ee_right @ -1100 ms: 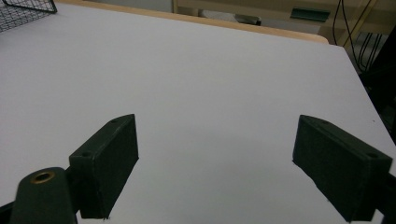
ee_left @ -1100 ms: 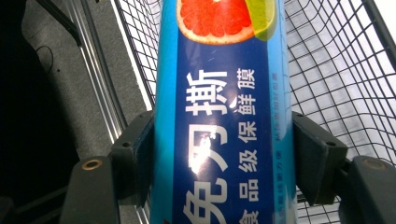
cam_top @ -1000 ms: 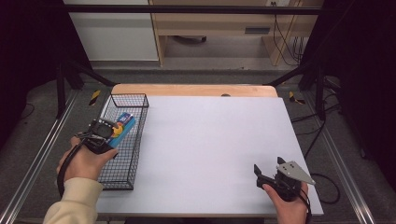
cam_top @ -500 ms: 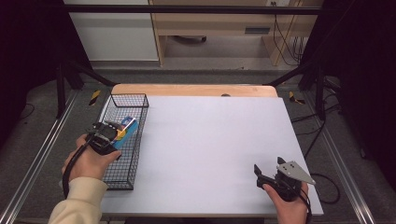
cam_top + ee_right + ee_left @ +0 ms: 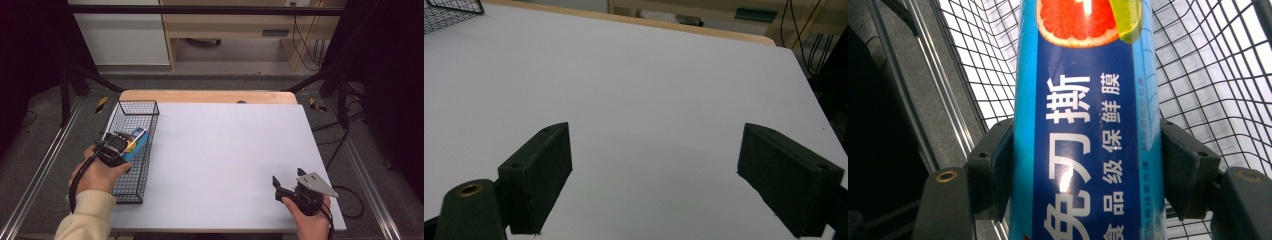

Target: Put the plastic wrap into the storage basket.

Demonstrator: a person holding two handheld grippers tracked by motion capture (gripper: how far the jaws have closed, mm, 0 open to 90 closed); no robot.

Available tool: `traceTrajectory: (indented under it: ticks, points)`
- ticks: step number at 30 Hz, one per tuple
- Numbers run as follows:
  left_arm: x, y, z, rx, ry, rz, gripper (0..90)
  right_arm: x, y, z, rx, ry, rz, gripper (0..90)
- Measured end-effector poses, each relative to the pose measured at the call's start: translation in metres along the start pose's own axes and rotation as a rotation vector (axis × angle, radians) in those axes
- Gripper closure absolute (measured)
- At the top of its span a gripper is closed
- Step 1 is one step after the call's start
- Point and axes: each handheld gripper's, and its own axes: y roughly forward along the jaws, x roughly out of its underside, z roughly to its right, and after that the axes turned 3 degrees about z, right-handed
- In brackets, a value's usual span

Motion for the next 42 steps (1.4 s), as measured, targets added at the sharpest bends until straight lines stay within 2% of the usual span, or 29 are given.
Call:
traceTrajectory:
  ticks: [17,33,36,37,38,39,42]
  points:
    - [-0.001,0.009,0.005,0.004,0.032,-0.055,32.1,0.000,0.000,0.000,-0.002,-0.004,0.001,14.4]
    - [0.001,0.013,0.005,0.016,0.022,-0.044,31.7,0.001,0.001,0.001,-0.007,-0.003,-0.004,14.3]
    - [0.002,0.009,0.006,-0.004,0.041,-0.013,29.7,0.001,0.001,0.001,-0.010,-0.002,-0.010,14.1]
    - [0.003,0.003,0.007,-0.032,0.048,0.023,25.3,0.001,0.002,0.001,-0.013,-0.003,-0.012,13.8]
    - [0.003,0.003,0.007,-0.032,0.048,0.023,21.9,0.001,0.002,0.001,-0.013,-0.003,-0.012,13.8]
    - [0.004,-0.002,0.007,-0.039,0.047,0.044,21.9,0.001,0.001,0.001,-0.010,-0.005,-0.011,13.7]
    - [0.010,-0.017,0.009,-0.058,0.022,0.145,14.1,0.001,0.001,0.001,-0.012,-0.004,-0.009,13.7]
